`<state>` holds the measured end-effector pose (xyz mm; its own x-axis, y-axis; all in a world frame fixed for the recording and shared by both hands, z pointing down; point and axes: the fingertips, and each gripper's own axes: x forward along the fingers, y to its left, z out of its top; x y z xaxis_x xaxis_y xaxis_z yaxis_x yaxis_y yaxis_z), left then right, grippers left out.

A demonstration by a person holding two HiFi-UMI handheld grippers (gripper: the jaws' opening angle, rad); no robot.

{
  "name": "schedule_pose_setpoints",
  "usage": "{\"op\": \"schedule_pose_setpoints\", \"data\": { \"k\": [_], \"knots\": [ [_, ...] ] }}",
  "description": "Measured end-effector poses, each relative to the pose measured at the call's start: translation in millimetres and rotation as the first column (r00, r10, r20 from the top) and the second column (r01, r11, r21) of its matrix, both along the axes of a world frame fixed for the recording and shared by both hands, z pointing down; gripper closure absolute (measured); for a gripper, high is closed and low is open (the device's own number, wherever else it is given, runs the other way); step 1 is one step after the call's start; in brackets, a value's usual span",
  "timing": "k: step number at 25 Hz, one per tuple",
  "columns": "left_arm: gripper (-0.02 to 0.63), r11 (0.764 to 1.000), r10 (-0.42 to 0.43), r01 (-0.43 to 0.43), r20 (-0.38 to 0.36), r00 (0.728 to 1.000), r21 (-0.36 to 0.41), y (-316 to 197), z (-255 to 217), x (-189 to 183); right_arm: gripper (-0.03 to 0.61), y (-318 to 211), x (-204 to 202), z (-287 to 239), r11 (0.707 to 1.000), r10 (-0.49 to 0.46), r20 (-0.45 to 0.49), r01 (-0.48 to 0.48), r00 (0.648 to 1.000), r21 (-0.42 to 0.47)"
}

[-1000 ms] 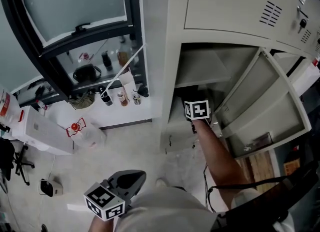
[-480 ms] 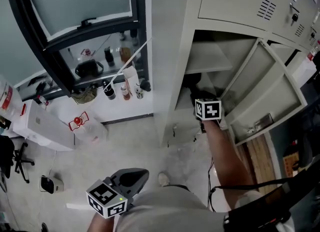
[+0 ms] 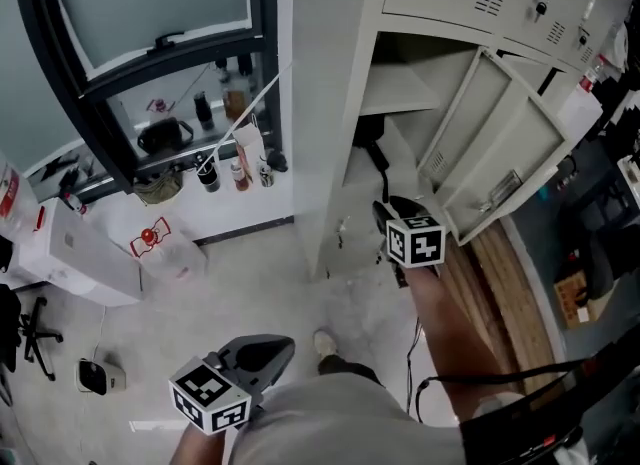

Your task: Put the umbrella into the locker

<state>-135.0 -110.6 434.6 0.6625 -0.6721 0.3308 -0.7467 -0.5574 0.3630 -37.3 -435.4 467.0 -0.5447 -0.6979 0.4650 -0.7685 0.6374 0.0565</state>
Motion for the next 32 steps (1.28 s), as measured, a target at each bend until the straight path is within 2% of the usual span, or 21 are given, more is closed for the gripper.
{"op": "schedule_pose_setpoints", "data": {
  "k": [6, 11, 15, 18, 22, 26, 32],
  "knots": [
    [0.604, 0.998, 0.062, -0.062, -0.007, 0.998, 0.011, 48.8, 4.9, 3.9, 0.539, 109.0, -1.2, 18.5, 0.998, -0.039, 0.028, 0.04, 0.999, -0.048],
    [0.604, 0.994, 0.104, -0.104, -0.003, 0.995, 0.015, 80.7, 10.3, 9.8, 0.552, 193.3, -3.8, 36.2, 0.988, -0.103, 0.064, 0.11, 0.993, -0.109],
    [0.604, 0.992, 0.123, -0.123, -0.035, 0.992, 0.017, 99.6, 14.6, 13.7, 0.554, 251.5, -4.0, 46.8, 0.981, -0.126, 0.066, 0.134, 0.99, -0.14],
    [0.604, 0.99, 0.138, -0.138, -0.039, 0.99, 0.017, 108.1, 18.5, 15.8, 0.554, 280.6, -4.8, 44.6, 0.981, -0.133, 0.077, 0.142, 0.988, -0.134],
    [0.604, 0.989, 0.147, -0.147, -0.002, 0.989, 0.024, 117.0, 26.1, 16.8, 0.554, 311.9, -10.1, 38.8, 0.976, -0.167, 0.081, 0.176, 0.983, -0.125],
    [0.603, 0.987, 0.157, -0.157, 0.005, 0.988, 0.021, 125.8, 32.9, 20.4, 0.555, 333.9, -11.9, 37.0, 0.974, -0.192, 0.058, 0.198, 0.98, -0.112],
    [0.603, 0.99, 0.136, -0.138, 0.046, 0.99, 0.03, 134.0, 35.2, 14.7, 0.555, 358.0, -29.2, 35.3, 0.95, -0.276, 0.109, 0.288, 0.955, -0.117]
  ]
}}
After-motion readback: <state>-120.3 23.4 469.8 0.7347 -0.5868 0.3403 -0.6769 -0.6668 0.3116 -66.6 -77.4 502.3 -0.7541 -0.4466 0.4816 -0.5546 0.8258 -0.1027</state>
